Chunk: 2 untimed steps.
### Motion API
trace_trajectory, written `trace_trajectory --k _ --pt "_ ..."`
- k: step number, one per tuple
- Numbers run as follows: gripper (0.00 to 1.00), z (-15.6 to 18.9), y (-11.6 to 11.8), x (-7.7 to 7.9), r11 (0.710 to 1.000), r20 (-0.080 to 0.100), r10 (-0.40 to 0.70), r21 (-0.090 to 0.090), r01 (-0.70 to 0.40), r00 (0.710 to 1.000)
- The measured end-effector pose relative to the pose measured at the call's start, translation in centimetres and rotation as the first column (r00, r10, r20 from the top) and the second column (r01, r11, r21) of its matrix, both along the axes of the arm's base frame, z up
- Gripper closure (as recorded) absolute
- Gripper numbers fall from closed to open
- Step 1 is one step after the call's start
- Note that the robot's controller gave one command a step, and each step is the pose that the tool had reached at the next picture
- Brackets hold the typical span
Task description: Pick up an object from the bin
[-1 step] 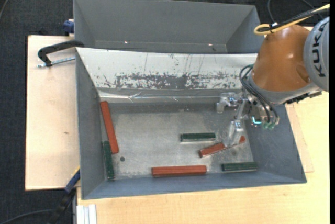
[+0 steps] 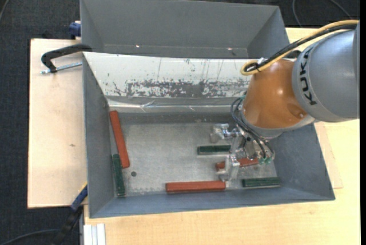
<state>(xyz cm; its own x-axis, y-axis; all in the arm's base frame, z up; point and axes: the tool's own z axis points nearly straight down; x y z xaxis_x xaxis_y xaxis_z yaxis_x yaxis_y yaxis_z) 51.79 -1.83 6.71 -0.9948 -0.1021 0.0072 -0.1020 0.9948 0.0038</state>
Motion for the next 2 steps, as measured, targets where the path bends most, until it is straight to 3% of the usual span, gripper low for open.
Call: trace_trajectory --k 1,2 --pt "1.00 0.4 -0.2 0.2 1.000 0.008 -0.004 -0.002 0.004 1.000" --pt "1.00 21.1 -5.0 0.2 1.000 0.023 0.009 -0.006 -0.009 1.000"
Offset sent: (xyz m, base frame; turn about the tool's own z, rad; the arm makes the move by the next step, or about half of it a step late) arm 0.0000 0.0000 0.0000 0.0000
